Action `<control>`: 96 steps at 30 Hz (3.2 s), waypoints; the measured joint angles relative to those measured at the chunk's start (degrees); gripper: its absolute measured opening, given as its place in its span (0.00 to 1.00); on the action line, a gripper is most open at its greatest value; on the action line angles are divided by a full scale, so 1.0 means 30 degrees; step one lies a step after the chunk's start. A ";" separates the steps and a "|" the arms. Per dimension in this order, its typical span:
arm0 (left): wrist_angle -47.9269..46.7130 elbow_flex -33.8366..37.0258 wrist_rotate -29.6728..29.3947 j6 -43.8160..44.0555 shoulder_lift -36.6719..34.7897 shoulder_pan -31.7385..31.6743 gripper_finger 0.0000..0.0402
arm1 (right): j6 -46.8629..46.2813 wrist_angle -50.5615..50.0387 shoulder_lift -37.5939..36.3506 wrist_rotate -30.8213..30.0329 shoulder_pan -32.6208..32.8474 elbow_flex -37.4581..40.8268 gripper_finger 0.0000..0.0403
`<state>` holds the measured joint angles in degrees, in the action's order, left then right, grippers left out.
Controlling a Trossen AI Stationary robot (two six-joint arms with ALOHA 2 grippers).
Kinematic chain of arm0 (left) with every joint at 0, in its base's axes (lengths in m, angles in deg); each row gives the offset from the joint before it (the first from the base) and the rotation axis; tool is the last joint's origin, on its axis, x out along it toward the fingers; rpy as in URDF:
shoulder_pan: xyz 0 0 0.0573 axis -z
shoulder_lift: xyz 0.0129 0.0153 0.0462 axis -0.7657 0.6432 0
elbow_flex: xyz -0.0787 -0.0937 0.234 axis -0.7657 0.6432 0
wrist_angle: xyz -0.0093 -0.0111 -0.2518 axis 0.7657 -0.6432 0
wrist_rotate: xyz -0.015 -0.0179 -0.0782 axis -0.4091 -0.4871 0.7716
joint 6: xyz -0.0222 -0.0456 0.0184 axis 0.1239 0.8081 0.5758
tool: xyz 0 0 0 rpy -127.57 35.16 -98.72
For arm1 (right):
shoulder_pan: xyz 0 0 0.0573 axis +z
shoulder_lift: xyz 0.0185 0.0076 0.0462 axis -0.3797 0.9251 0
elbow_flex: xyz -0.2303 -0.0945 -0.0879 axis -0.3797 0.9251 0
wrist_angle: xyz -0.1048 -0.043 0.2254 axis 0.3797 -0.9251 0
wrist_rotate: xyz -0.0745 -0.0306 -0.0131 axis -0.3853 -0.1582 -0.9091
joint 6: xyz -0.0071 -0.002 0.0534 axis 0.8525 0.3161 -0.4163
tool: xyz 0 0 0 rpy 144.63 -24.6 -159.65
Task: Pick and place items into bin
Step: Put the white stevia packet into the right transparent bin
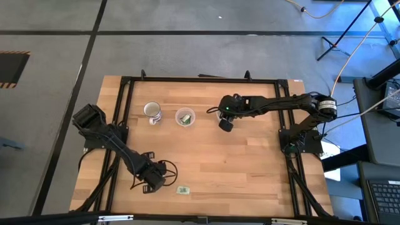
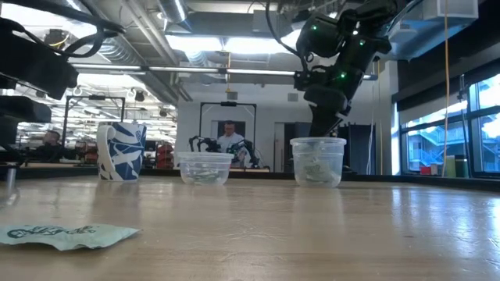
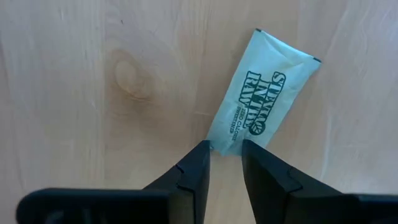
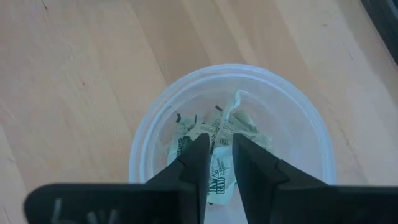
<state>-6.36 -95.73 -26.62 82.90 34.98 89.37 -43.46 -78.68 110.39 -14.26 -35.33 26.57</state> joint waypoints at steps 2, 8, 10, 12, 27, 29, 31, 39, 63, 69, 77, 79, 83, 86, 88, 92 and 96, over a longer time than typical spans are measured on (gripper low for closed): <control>-0.0013 0.0012 0.0000 -0.0022 0.0009 0.0000 0.20 | 0.0000 -0.0003 0.0000 0.0000 0.0000 0.0000 0.19; 0.0001 0.0036 -0.0043 -0.0181 -0.0057 0.0000 0.13 | -0.0024 0.0000 0.0000 0.0000 0.0000 0.0000 0.19; 0.0016 0.0051 -0.0051 -0.0283 -0.0049 0.0000 0.11 | -0.0385 0.0022 -0.0073 -0.0007 0.0000 0.0000 0.19; 0.0038 0.0058 -0.0051 -0.0342 -0.0042 0.0000 0.08 | -0.0516 0.0082 -0.0299 -0.0036 0.0000 0.0000 0.19; -0.0307 0.0181 -0.0221 -0.0357 -0.0871 -0.0167 0.01 | 0.0113 0.1401 -0.3015 0.0046 0.0896 -0.0007 0.19; -0.0390 0.0199 -0.0812 -0.0357 -0.1341 -0.0288 0.01 | 0.0621 0.1474 -0.3082 0.0137 0.1164 -0.0015 0.19; -0.0248 0.0160 -0.1796 -0.0603 -0.1713 -0.0469 0.01 | 0.1198 0.1541 -0.3067 0.0373 0.1485 -0.0008 0.19; 0.0312 0.0160 -0.7274 -0.4332 -0.2337 -0.1981 0.01 | 0.3135 0.3334 -0.3060 0.1211 0.3141 -0.0015 0.19; 1.5952 0.0095 -1.8527 -2.1957 -0.2381 -0.6482 0.01 | 0.4095 0.7437 -0.2827 0.1217 0.6778 -0.0007 0.19; 1.6870 0.0095 -1.8547 -2.3081 -0.2388 -0.6564 0.01 | 0.4162 0.7462 -0.2695 0.1209 0.6783 -0.0006 0.19; 1.6863 0.0095 -1.9259 -2.3363 -0.2393 -0.6564 0.01 | 0.4641 0.7424 -0.2703 0.1209 0.6819 -0.0007 0.19; 1.6860 0.0095 -1.9660 -2.3509 -0.2395 -0.6564 0.01 | 0.4630 0.7406 -0.2703 0.1209 0.6819 -0.0007 0.19; 1.6867 0.0095 -1.9825 -2.3671 -0.2395 -0.6564 0.01 | 0.4920 0.7229 -0.2703 0.1209 0.6819 -0.0007 0.19; 1.6860 0.0095 -1.9817 -2.3569 -0.2395 -0.6564 0.01 | 0.5047 0.7057 -0.2703 0.1209 0.6812 -0.0004 0.19; 1.6860 0.0095 -1.9812 -2.3554 -0.2395 -0.6564 0.01 | 0.5140 0.7060 -0.2703 0.1209 0.6819 -0.0007 0.19; 1.6861 0.0095 -1.9810 -2.3513 -0.2395 -0.6564 0.01 | 0.4926 0.7290 -0.2703 0.1209 0.6812 0.0000 0.19; 1.6862 0.0095 -1.9795 -2.3503 -0.2395 -0.6564 0.01 | 0.4980 0.7775 -0.2703 0.1195 0.6812 0.0000 0.19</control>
<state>44.23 -95.44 -86.00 12.39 27.79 69.68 -28.51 -55.35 102.28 -10.67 -14.89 26.57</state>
